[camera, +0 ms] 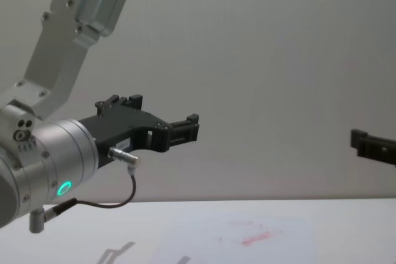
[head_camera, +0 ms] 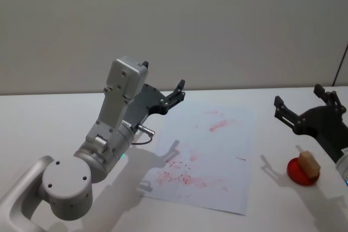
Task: Use the one hand to pick up the stamp and affix it onto the A4 paper.
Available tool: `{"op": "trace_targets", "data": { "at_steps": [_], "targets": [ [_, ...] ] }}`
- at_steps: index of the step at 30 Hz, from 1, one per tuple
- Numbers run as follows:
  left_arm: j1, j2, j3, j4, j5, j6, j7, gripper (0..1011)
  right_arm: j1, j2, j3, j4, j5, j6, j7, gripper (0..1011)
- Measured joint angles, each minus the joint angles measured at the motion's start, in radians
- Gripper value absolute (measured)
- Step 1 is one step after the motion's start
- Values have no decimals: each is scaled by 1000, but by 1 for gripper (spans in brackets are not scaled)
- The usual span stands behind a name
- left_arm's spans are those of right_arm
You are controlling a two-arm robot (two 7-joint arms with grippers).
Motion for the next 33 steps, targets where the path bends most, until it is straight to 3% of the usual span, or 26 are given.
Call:
{"op": "trace_targets", "data": {
  "at_steps": [16,25,33],
  "targets": [
    [0,0,0,0,0,0,0,1001,-115,86,43,-73,19,116,-56,1001],
    [0,0,0,0,0,0,0,1001,-136,106,47,-80,14,207,-44,1001],
    [0,0,0,0,0,0,0,1001,-122,103,39,-59,-14,288,-15,1001]
  ]
}}
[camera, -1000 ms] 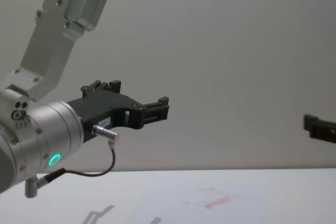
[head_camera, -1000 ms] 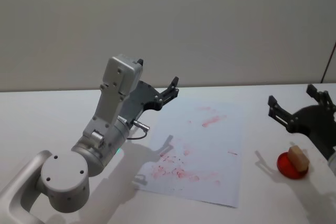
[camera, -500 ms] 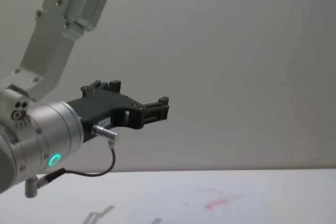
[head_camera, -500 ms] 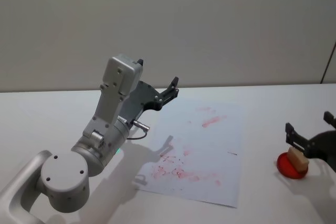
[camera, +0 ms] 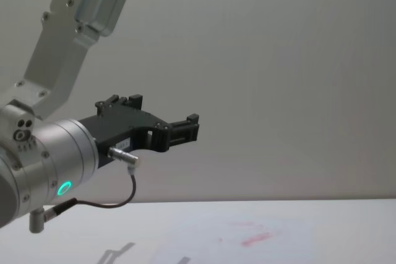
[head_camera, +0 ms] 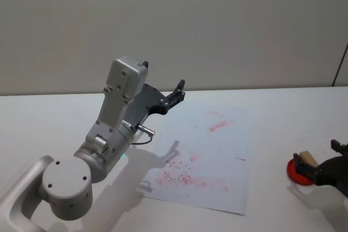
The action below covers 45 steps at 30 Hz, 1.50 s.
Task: Use the one hand to pick up the stamp and affix it onto the A4 paper.
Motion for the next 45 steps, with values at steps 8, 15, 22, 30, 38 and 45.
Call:
{"op": "trace_targets", "data": {
  "at_steps": [8,15,22,30,38,45],
  "targets": [
    [0,0,0,0,0,0,0,1001,30,-18,-13,35,-37,60,23,1001],
    [0,0,0,0,0,0,0,1001,47,-32,-19,60,-57,92,28,1001],
    [0,0,0,0,0,0,0,1001,59,-42,-23,78,-69,113,31,926],
    [0,0,0,0,0,0,0,1001,66,-48,-25,89,-78,126,33,740],
    [0,0,0,0,0,0,0,1001,70,-51,-26,94,-81,132,34,461],
    [0,0,0,0,0,0,0,1001,72,-53,-27,97,-83,134,35,264]
  ]
}}
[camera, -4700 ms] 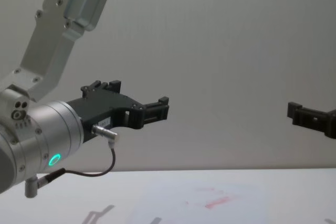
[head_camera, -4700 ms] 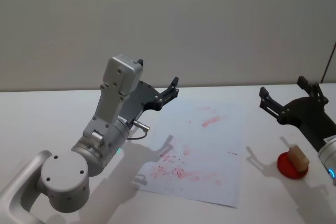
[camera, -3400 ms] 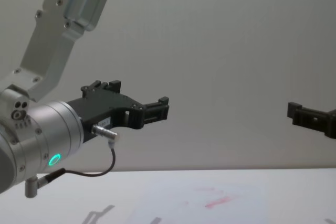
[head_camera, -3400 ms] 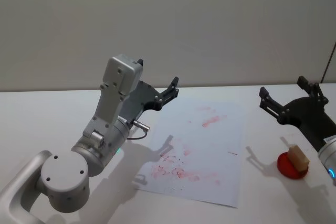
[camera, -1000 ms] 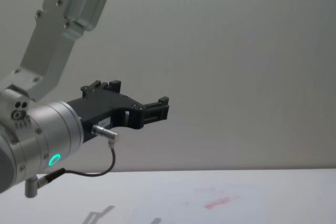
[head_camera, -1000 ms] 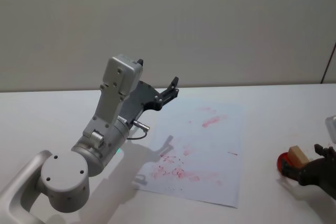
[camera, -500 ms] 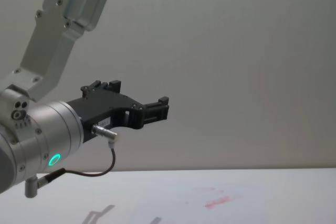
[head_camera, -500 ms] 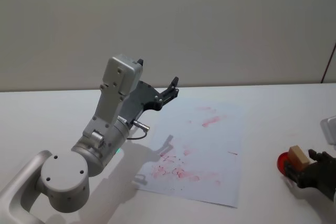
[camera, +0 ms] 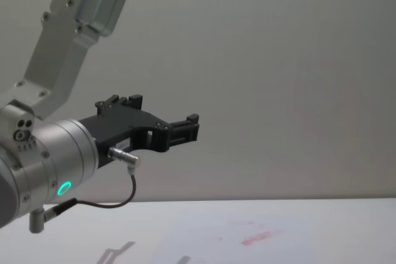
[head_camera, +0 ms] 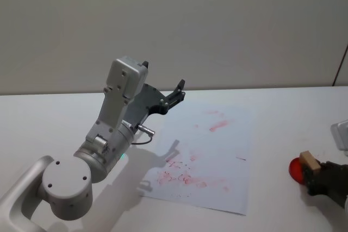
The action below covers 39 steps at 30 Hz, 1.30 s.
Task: Use the one hand to pick up the stamp and affix it onto the A4 paper.
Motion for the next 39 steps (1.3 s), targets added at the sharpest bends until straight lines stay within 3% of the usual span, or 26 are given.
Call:
{"op": "trace_targets", "data": {
  "at_steps": [3,13,20,31,39],
  "targets": [
    [0,0,0,0,0,0,0,1001,1,-1,0,1,-1,0,1,217],
    [0,0,0,0,0,0,0,1001,21,-11,-4,-4,-11,-41,36,217],
    [0,0,0,0,0,0,0,1001,64,-42,-18,-8,-16,-87,90,217],
    [0,0,0,0,0,0,0,1001,180,-141,-67,70,-45,-123,186,217],
    [0,0,0,0,0,0,0,1001,248,-196,-103,164,-114,-112,238,217]
  ]
}}
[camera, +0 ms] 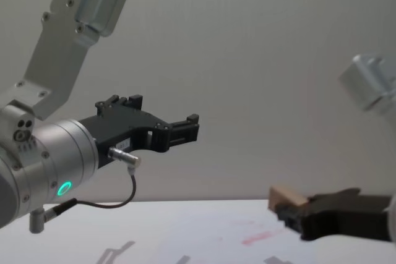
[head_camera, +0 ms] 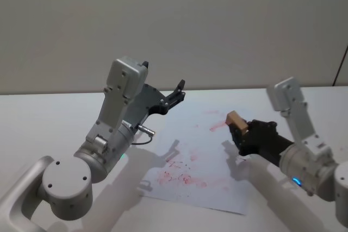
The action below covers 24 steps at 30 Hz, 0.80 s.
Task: Use the one hand to pick up the stamp and affix it onto the A4 paper.
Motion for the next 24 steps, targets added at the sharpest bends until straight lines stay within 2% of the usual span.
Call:
{"op": "trace_targets", "data": {
  "at_steps": [5,10,24],
  "targets": [
    [0,0,0,0,0,0,0,1001,30,-27,-20,60,-42,21,10,217],
    [0,0,0,0,0,0,0,1001,54,-51,-35,110,-65,46,8,217],
    [0,0,0,0,0,0,0,1001,78,-98,-62,182,-63,96,-39,217]
  ]
}}
